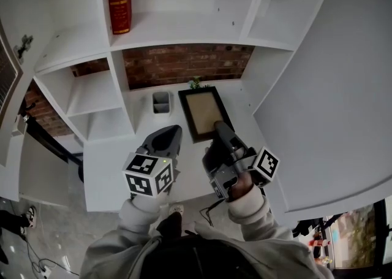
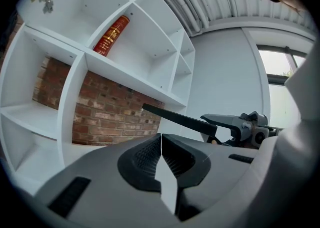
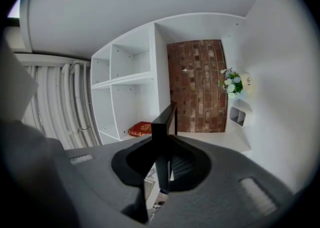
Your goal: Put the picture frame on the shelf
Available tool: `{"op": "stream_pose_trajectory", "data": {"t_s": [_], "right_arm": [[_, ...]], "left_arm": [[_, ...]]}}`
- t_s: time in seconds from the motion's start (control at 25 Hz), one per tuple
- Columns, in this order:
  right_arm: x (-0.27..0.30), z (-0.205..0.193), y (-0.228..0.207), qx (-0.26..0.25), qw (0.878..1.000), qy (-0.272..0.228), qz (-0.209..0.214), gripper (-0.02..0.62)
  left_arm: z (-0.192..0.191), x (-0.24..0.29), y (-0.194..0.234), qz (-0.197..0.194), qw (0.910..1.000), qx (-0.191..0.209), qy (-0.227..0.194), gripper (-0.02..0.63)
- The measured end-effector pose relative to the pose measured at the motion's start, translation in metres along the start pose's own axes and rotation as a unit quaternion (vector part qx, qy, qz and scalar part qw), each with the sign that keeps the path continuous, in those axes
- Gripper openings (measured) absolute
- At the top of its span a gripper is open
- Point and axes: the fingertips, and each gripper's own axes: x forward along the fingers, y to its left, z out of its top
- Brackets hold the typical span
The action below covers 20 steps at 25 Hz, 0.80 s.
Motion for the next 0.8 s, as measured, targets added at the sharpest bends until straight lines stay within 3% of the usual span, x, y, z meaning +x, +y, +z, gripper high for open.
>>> {"op": "stream_pose_trajectory", "data": {"t_s": [0.52, 0.8], "right_arm": [[0.060, 0.020, 0.064, -0.019, 0.998, 0.028, 0.043, 0.049], [0.106, 0.029, 0.086, -0.036, 0.997, 0.042, 0.063, 0.049]], "left_arm": [[0.076, 0.028, 0.005, -0.014, 0.9993, 0.017, -0.030, 0.006], [0.120, 0.050, 0.016, -0.011, 0.9977, 0.046, -0.048, 0.006]]}}
